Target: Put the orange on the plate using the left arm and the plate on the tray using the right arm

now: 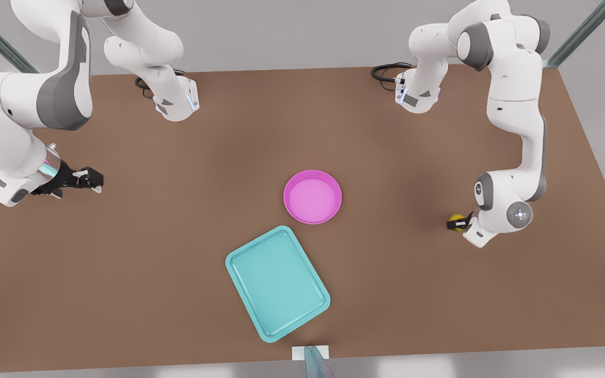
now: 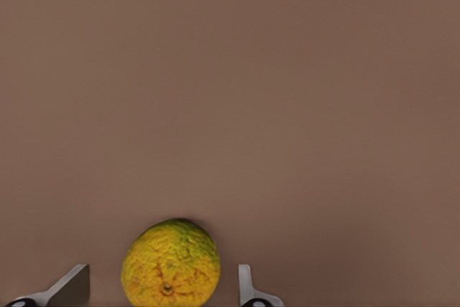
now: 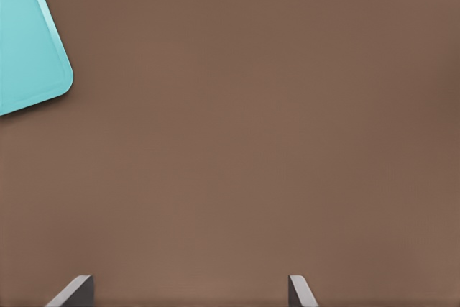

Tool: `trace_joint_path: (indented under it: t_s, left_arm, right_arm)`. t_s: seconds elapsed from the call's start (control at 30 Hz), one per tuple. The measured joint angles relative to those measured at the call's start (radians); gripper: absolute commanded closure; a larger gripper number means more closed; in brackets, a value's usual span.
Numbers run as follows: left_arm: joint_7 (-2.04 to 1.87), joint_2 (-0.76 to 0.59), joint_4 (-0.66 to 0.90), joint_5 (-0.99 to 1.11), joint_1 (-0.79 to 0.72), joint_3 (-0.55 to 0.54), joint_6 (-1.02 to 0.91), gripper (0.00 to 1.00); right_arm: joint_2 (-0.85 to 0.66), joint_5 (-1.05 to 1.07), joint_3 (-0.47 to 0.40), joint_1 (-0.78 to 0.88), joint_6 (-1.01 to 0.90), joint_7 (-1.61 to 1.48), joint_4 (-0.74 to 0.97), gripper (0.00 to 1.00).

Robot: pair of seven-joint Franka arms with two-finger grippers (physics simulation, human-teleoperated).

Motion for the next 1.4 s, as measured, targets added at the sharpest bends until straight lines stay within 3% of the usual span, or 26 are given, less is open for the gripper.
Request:
trace_joint_path:
  t_s: [0.43, 0.53, 0.7, 0.87, 0.97, 1.1, 1.23, 1.3, 1.33, 1.37, 1.4]
  left_arm:
    - [0.008, 0.065, -0.003, -0.001, 0.008, 0.000, 0.023, 0.00]
    - [0.009, 0.069, -0.003, -0.001, 0.009, 0.000, 0.030, 0.21]
    - [0.005, 0.066, -0.003, 0.001, 0.009, 0.000, 0.036, 0.31]
    - [-0.025, -0.045, 0.002, -0.012, -0.075, -0.032, -0.016, 0.30]
    - [-0.084, -0.075, 0.040, -0.031, -0.178, -0.166, -0.070, 0.30]
    - [-0.236, -0.002, 0.231, -0.041, -0.476, -0.205, -0.127, 0.30]
    - [-0.397, 0.071, 0.309, -0.046, -0.599, -0.209, -0.153, 0.29]
    - [-0.465, 0.092, 0.310, -0.047, -0.611, -0.209, -0.160, 0.25]
    - [-0.496, 0.104, 0.307, -0.049, -0.613, -0.212, -0.162, 0.09]
    - [-0.525, 0.114, 0.305, -0.050, -0.614, -0.215, -0.164, 0.00]
    - [-0.553, 0.123, 0.305, -0.051, -0.615, -0.217, -0.166, 0.00]
  right_arm:
    - [0.002, 0.000, 0.000, 0.000, 0.000, -0.005, -0.004, 0.00]
    - [0.004, 0.001, 0.000, 0.000, 0.000, -0.006, -0.004, 0.00]
    - [0.005, 0.001, 0.000, -0.001, 0.000, -0.007, -0.004, 0.00]
    - [0.006, 0.001, -0.001, -0.002, -0.001, -0.008, -0.004, 0.00]
    - [0.007, 0.001, -0.001, -0.002, -0.001, -0.009, -0.004, 0.00]
    - [0.008, 0.001, -0.002, -0.003, 0.000, -0.009, -0.005, 0.00]
    - [0.008, 0.001, -0.002, -0.003, 0.000, -0.010, -0.005, 0.00]
    - [0.010, 0.001, -0.002, -0.003, 0.000, -0.010, -0.005, 0.00]
    - [0.011, 0.001, -0.002, -0.003, 0.000, -0.010, -0.006, 0.00]
    - [0.012, 0.001, -0.002, -0.003, 0.000, -0.010, -0.006, 0.00]
    - [0.012, 0.001, -0.002, -0.003, 0.000, -0.010, -0.006, 0.00]
